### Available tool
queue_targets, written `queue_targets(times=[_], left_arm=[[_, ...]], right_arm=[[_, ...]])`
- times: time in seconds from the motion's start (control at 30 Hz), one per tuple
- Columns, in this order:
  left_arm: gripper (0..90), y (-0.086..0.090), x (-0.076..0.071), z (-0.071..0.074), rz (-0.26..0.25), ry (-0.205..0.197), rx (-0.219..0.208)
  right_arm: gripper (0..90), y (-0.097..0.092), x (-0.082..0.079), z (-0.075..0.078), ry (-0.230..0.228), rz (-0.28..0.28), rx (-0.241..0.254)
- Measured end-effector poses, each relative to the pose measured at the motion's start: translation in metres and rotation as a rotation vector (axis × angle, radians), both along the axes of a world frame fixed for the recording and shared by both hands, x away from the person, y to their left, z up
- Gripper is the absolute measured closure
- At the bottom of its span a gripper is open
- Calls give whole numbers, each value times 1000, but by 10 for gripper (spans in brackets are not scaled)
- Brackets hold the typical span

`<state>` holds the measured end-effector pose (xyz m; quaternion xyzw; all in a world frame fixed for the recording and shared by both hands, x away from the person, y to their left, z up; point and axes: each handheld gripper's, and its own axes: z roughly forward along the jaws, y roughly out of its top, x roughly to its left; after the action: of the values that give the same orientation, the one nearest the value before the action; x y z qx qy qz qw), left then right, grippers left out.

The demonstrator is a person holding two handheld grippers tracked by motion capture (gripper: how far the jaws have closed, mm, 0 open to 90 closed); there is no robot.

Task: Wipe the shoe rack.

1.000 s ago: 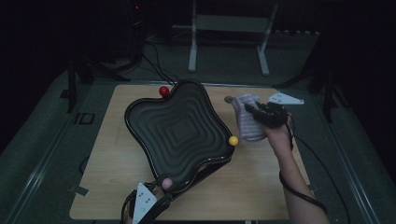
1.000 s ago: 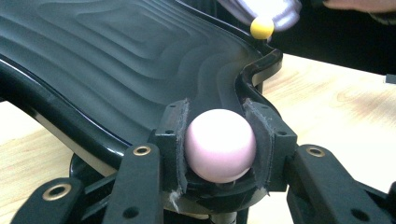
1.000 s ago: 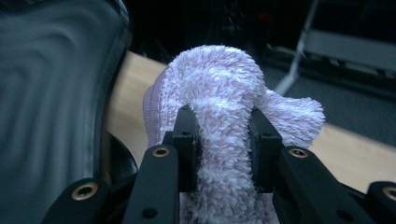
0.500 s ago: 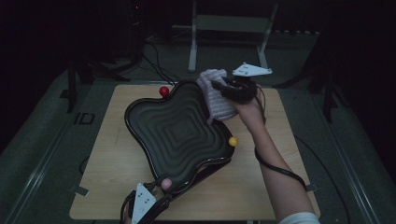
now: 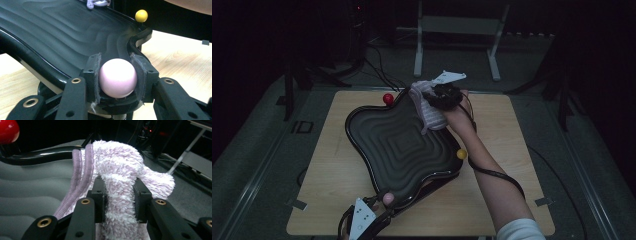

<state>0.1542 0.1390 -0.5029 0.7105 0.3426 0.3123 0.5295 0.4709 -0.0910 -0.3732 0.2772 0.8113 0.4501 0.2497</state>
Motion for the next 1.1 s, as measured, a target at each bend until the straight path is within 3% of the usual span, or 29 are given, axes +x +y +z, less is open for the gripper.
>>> queue_targets(times=[0.13,0.33,0.83,0.93,1.1], left_arm=[[600,0,0,0,2,0,-2],[600,1,1,0,-4,-1,-2],[600,-1,0,1,10,10,-7],[600,-1,0,1,10,10,-10],[600,0,0,1,8,11,-7]], right_arm=[[690,-5,-4,-5,13,-23,-19],[693,-25,-10,-16,77,-6,32],[699,-47,-47,-39,64,37,13],[700,-56,-54,-46,83,54,27],[700,-67,-64,-52,99,78,9]])
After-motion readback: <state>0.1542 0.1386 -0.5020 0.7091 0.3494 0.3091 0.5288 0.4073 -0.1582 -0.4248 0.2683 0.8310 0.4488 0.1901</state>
